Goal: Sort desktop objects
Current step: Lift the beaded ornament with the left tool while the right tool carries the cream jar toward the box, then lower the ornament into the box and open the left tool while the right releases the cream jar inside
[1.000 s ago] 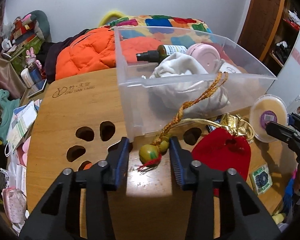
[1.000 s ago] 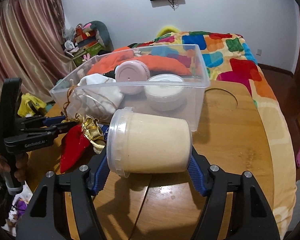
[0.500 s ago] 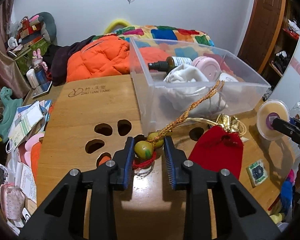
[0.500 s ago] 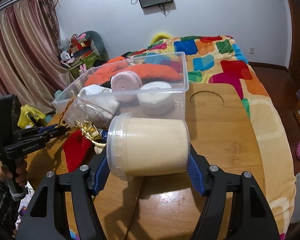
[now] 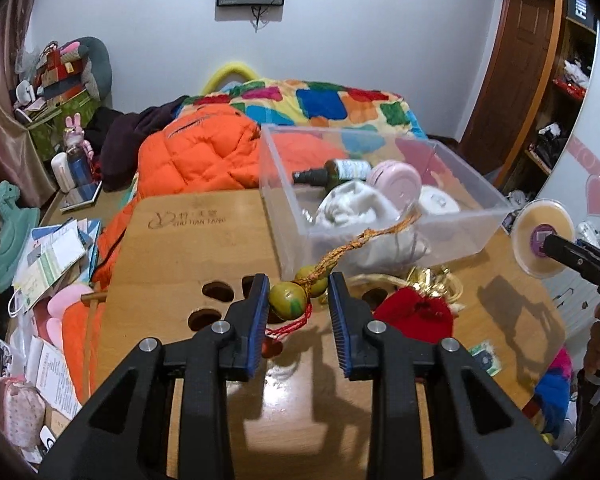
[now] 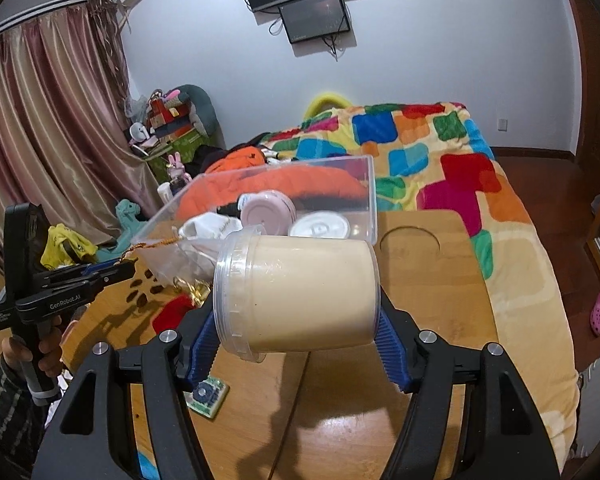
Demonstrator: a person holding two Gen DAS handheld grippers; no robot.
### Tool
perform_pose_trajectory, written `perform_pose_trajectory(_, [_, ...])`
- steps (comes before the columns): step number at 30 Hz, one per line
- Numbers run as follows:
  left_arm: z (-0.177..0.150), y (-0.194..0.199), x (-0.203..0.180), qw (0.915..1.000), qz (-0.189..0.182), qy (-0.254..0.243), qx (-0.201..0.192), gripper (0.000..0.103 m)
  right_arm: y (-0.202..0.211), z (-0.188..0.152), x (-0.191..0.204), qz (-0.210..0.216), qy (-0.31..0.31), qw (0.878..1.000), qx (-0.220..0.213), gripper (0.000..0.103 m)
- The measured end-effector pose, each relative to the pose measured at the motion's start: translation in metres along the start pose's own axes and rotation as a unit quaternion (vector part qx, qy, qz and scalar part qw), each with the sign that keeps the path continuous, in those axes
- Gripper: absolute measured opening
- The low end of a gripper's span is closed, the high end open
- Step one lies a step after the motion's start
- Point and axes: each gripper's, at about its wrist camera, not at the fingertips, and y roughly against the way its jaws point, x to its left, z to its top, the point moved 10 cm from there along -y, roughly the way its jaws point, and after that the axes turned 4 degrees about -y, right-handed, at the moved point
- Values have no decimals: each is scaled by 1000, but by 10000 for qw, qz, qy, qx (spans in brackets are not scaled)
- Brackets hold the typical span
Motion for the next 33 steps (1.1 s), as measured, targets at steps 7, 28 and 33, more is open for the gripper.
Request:
perform_pose_trajectory(7, [18,11,-6,9998,-12,-98,-186,29,6,18,5,47,54,9998,-197,64])
perform_pose_trajectory(28, [60,-17,-21,9982,-31,-583,-142,29,-29,61,19,129,245,9992,-277,64])
perform_pose_trajectory(33, [62,-28,-26,9978,-96,-646,-68,29,-47,59,20,148,258,9995,-126,64])
